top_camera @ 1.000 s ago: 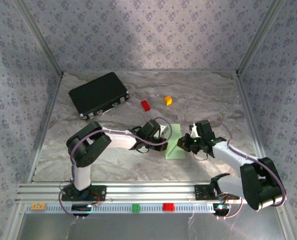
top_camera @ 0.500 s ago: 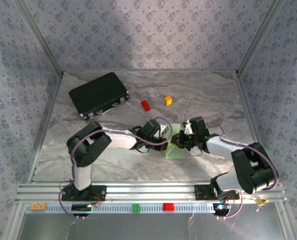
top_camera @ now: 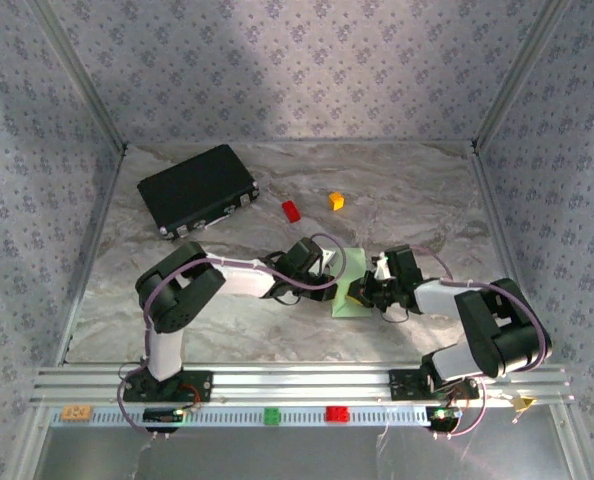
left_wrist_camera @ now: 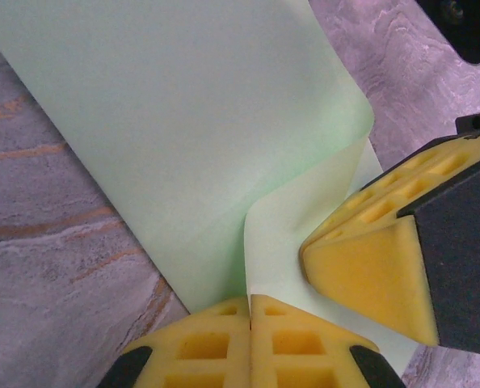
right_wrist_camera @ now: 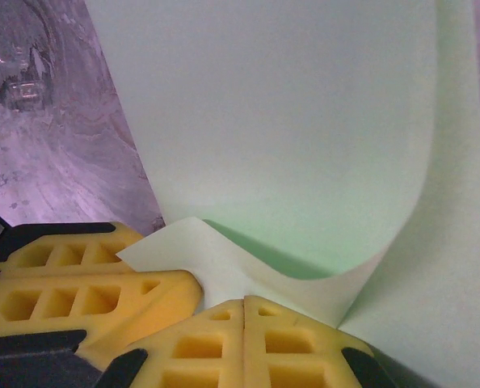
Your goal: Fold a paper plane with a square sheet of paper (pick it up from the middle)
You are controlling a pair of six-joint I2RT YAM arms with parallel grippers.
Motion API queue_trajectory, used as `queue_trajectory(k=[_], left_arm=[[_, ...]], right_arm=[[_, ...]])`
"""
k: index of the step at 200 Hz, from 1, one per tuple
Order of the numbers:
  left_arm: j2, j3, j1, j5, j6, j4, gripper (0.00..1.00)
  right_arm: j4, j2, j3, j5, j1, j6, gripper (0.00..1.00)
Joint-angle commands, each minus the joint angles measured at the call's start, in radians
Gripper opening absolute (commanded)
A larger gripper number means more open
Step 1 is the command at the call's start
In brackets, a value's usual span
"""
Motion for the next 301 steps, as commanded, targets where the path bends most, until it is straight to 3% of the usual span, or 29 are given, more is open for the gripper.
queue_trajectory(k=[1,65,128,176,214,270,301], left_arm=[[0.031,0.014,-0.001,0.009,-0.003,-0.03,0.02],[0.027,0.014,0.0,0.004,-0.003,-0.048,0.02],[0.026,0.014,0.0,0.005,-0.004,-0.048,0.02],[0.026,0.013,0.001,0.001,0.0,-0.057,0.02],[0.027,0.014,0.001,0.001,0.0,-0.056,0.02],[0.027,0.01,0.001,0.001,-0.001,-0.052,0.02],[0.026,0.005,0.002,0.0,-0.001,-0.052,0.02]], right_arm=[[-0.007,0.0,-0.008,-0.005,-0.015,-0.005,0.02],[-0.079,-0.005,0.101,-0.02,-0.064,-0.049,0.02],[0.033,0.094,-0.014,0.007,-0.1,-0.034,0.01],[0.014,0.037,0.03,-0.069,-0.139,-0.025,0.02],[-0.069,0.027,0.071,-0.041,-0.166,-0.076,0.02],[0.021,0.129,0.007,-0.022,-0.218,-0.035,0.01],[0.037,0.078,0.014,-0.067,-0.245,-0.007,0.01]])
